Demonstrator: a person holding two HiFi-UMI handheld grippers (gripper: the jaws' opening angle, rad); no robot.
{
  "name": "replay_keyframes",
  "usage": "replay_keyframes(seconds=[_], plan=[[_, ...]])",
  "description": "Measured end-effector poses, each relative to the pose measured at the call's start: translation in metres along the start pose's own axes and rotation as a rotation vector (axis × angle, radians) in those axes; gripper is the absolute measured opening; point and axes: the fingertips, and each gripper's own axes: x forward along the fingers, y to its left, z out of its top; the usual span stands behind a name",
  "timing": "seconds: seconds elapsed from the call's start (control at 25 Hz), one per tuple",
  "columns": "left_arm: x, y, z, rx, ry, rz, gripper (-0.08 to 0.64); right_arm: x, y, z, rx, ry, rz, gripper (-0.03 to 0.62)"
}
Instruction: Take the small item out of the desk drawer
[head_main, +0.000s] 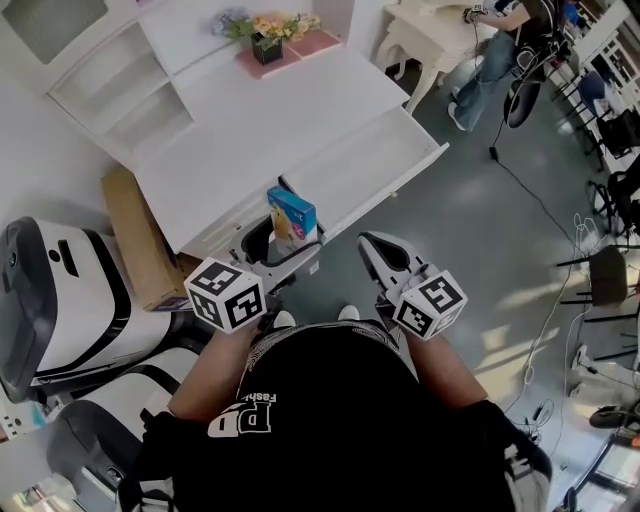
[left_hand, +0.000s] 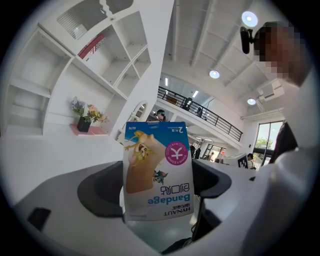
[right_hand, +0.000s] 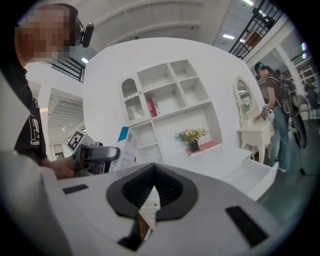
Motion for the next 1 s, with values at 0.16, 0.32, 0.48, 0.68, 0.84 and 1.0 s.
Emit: replay_keyframes(seconds=[0.16,0.32,0.48,0.68,0.84,1.0], plan=[[0.000,0.002,0.002,0.001,0.001,-0.004,0.417,0.001,0.000,-0.001,0.004,0.006,-0.003,0.008],[-0.001,0.002,0.002,-0.003,-0.001,-0.005,0.417,0.002,0.002,0.002,-0.001,0.006,0.000,0.006],[-0.002,0.002,0.002,-0.004,-0.006,-0.001,0.417,0.003,0.004,0.002,-0.009,0.010,0.007,0.006],[-0.003,0.004,0.001,-0.006,-0.010,0.004,0.417,0.003,0.005,0.000,-0.011,0.014,0.016,0.006],[-0.002,0.001,0.003,-0.004,-0.015,0.004,0.417,0.003,0.005,0.002,-0.018,0.017,0.023,0.006],[-0.006,0.002,0.000,-0.006,-0.014,0.005,0.417,0.006,0.010,-0.001,-0.024,0.025,0.029,0.006]])
